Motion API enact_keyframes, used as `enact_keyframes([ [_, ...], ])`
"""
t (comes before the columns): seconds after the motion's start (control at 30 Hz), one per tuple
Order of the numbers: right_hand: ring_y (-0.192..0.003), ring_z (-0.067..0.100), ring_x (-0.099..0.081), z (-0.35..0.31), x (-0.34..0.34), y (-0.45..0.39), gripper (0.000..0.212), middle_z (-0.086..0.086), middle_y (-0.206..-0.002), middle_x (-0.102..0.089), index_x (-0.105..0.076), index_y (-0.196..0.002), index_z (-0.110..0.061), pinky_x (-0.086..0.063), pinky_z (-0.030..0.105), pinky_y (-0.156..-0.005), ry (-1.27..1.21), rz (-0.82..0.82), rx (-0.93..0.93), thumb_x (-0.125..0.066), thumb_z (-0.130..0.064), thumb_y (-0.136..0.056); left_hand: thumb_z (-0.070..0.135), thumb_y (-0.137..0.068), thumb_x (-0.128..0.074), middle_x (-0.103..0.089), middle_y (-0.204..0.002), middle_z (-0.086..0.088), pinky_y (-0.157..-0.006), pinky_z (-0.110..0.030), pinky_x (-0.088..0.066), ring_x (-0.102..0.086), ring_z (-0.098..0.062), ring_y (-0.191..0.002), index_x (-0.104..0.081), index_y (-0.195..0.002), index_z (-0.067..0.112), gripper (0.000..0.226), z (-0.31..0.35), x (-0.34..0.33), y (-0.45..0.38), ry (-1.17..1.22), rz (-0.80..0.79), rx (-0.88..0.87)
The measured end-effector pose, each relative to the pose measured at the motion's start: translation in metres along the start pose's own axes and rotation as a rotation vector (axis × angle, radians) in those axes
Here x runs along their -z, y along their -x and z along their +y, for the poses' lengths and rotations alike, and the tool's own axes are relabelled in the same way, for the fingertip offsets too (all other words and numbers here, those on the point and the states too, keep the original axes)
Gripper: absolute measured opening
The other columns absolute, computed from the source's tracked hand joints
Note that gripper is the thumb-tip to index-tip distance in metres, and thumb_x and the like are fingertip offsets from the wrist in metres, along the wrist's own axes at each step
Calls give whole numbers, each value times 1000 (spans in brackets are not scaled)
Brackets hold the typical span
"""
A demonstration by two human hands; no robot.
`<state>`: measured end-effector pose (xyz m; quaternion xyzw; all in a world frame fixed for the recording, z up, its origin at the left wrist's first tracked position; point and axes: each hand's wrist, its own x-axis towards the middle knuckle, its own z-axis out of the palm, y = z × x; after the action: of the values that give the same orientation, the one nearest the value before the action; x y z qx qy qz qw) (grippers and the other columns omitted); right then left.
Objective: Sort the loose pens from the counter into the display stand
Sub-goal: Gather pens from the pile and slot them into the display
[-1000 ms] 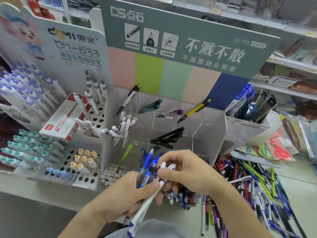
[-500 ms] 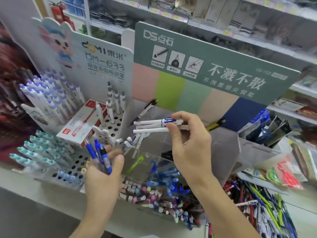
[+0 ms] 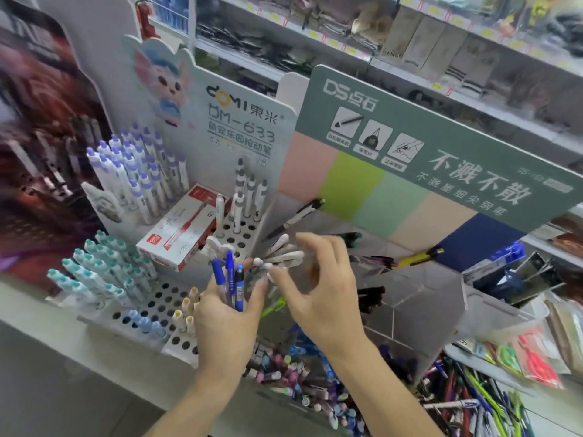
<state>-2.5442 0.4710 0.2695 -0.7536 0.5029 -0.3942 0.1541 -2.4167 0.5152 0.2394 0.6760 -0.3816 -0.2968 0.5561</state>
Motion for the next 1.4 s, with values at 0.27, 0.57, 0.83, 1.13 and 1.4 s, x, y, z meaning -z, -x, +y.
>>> enact_keyframes([
  [0.27, -105, 3, -50, 24, -23, 10, 64, 3, -132, -46, -51, -147, -18, -45, 9, -84, 134, 34, 81, -78, -28, -90, 17, -91, -70, -46, -46, 7, -45, -13, -38, -46, -5, -41, -70, -89, 16, 1, -1, 0, -8, -119, -127, -22],
  [0.57, -108, 24, -59, 16, -32, -15, 37, 5, -131, -53, -63, -135, -10, -59, 41, -70, 263, -90, 185, -58, -13, -98, 25, -91, -70, -52, -50, 1, -42, -30, -40, -44, -17, -40, -67, -103, 19, 14, 7, 21, -7, 174, -273, 163],
  [0.83, -86, 12, -69, -16, 36, 23, 17, -10, -100, -69, -71, -114, -25, -55, 27, -78, -284, -202, -203, -66, -23, -98, 18, -98, -57, -57, -80, -16, -52, -29, -45, -50, -21, -59, -60, -105, -2, 21, 15, 36, 23, 760, -874, 601],
  [1.13, -89, 20, -70, 21, 64, 68, 37, -5, -102, -74, -69, -120, -36, -57, 50, -84, -409, -417, -427, -78, -21, -88, 15, -97, -55, -64, -93, -21, -63, -35, -53, -61, -30, -66, -62, -117, 4, 24, -5, 21, 54, 649, -1125, 639],
  [1.4, -94, 18, -72, 37, 81, 83, 12, -3, -102, -76, -72, -94, -29, -59, 43, -81, -504, -330, -501, -78, -19, -89, 31, -93, -60, -59, -83, -18, -54, -27, -41, -51, -22, -56, -57, -117, -9, 46, -14, 10, 68, 453, -1221, 683],
])
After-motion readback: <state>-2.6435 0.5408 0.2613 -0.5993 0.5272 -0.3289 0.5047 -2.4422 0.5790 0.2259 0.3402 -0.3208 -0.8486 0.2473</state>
